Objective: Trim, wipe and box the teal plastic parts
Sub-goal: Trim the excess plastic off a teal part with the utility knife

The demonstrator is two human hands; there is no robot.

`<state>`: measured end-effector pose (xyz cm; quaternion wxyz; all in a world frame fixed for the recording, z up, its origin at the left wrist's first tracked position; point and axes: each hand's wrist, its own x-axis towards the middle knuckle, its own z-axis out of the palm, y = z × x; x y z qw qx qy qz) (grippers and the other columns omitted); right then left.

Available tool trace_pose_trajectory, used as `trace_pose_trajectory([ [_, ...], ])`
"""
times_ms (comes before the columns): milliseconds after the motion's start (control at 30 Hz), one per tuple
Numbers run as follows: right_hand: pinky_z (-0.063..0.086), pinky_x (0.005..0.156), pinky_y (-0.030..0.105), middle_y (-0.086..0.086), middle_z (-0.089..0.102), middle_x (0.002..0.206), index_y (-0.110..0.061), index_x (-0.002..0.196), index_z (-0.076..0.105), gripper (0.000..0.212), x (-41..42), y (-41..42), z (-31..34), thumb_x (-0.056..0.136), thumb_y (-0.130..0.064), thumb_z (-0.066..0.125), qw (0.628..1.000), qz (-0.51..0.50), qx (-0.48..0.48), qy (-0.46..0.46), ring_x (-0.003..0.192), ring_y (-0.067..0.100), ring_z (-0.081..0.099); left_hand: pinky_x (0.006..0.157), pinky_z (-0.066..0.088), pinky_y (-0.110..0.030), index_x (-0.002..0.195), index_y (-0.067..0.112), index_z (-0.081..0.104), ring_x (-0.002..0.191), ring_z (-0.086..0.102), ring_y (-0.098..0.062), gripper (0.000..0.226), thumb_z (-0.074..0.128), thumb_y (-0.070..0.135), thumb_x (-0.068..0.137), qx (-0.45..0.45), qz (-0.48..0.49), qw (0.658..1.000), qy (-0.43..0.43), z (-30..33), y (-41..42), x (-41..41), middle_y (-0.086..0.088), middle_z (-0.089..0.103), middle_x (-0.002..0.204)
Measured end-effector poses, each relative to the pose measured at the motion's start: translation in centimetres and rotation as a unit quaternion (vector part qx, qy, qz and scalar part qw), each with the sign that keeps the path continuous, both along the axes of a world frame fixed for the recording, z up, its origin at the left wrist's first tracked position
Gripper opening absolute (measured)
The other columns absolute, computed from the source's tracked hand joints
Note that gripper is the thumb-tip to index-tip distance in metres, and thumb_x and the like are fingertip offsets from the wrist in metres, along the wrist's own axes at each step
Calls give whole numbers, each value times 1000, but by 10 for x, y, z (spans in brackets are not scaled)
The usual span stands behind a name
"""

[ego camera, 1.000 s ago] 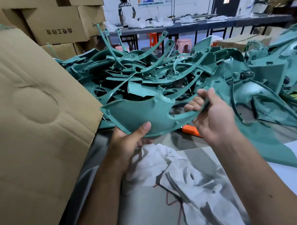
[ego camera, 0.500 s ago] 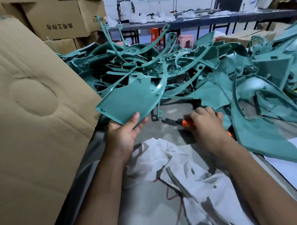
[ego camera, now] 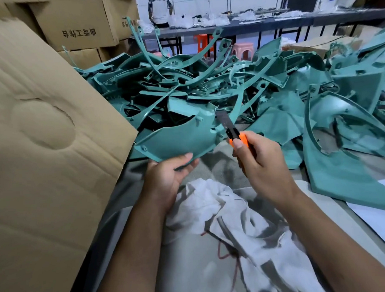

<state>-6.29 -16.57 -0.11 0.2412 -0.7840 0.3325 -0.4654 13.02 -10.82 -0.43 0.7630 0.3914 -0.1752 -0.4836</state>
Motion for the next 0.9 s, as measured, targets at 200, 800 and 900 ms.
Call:
trace_pose_trajectory([
  [200,39,56,35,-4,55,57,-22,77,60,37,-10,-9,-4,111,-30,48,998,-4,60,26,54,12,48,82,57,-33,79,1,65,89,72,-27,15,76,-4,71,-31,51,951,-305,3,13,21,-24,68,103],
  [800,35,54,34,-2,58,67,-22,75,55,49,-3,2,-4,104,-59,43,905,-121,2,407,66,25,57,65,56,-21,58,1,60,74,67,-19,38,50,-32,74,76,20,917,-390,-9,11,27,-7,72,85],
  [900,39,58,34,-1,59,70,-21,78,58,47,-3,-1,-8,104,-58,44,899,-147,20,411,69,27,58,63,56,-23,55,1,59,72,66,-20,39,47,-32,71,78,26,924,-374,-8,9,27,-9,70,85],
])
